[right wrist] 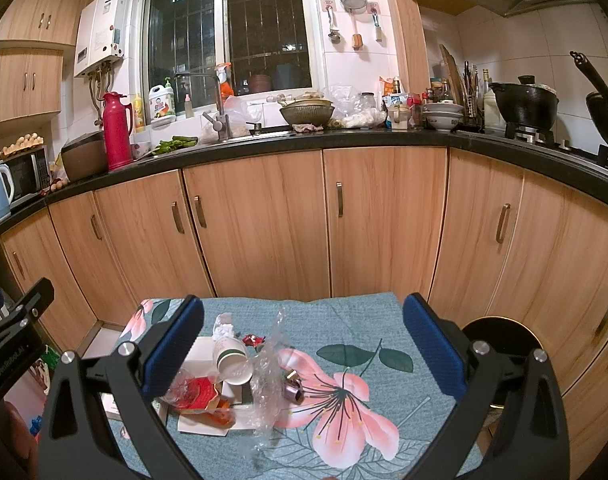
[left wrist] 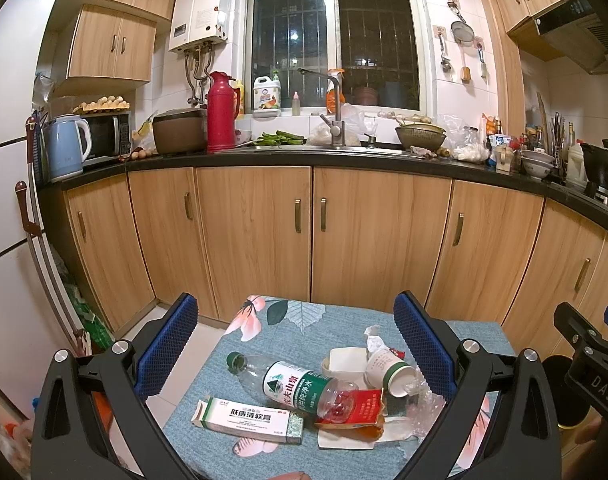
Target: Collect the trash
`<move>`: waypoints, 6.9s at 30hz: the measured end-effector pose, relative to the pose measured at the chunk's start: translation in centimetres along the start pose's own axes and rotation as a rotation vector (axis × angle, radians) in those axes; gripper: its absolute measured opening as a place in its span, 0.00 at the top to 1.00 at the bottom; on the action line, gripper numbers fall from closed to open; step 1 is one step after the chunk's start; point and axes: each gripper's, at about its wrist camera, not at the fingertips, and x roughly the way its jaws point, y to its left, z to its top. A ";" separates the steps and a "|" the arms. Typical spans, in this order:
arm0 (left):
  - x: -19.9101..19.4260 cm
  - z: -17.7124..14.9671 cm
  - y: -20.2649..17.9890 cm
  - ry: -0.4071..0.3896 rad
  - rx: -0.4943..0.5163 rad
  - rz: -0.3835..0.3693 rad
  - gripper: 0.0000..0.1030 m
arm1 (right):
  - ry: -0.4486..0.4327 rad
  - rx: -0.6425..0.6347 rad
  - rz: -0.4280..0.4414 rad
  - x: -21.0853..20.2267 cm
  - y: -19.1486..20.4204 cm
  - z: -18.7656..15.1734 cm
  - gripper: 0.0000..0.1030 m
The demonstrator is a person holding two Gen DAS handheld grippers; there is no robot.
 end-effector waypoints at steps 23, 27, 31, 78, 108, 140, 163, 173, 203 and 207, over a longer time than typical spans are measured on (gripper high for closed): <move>0.8 -1.0 -0.3 0.022 0.001 -0.003 0.08 | 0.023 -0.002 -0.001 1.1 0.4 -1.1 0.03; 2.3 -1.9 0.0 0.052 0.000 -0.007 0.08 | 0.048 -0.013 -0.006 2.2 0.9 -1.7 0.03; 3.9 -2.6 0.9 0.083 -0.008 -0.004 0.08 | 0.071 -0.036 -0.013 3.5 1.6 -2.3 0.03; 20.1 -12.2 9.2 0.647 -0.160 -0.009 0.08 | 0.784 -0.372 0.511 28.6 10.1 -9.0 0.51; 30.8 -15.8 6.1 1.034 -0.934 -0.185 0.35 | 0.578 -0.186 0.634 22.5 1.4 -5.7 0.55; 16.3 -5.0 -24.7 0.756 -0.192 -0.696 0.38 | 0.475 0.347 -0.032 17.7 -38.3 -13.5 0.54; 20.0 -17.1 -48.8 1.030 0.106 -0.907 0.39 | 0.458 0.260 -0.176 15.3 -40.4 -16.1 0.14; 20.6 -22.4 -55.5 1.078 0.223 -0.901 0.39 | 0.373 0.294 -0.193 9.9 -40.5 -16.1 0.14; 21.7 -13.6 -8.8 0.681 -0.094 -0.340 0.08 | 0.527 -0.026 0.446 17.9 -8.6 -9.6 0.11; 22.9 -14.4 -1.3 0.652 -0.184 -0.226 0.08 | 0.585 -0.113 0.377 21.6 -3.8 -10.1 0.30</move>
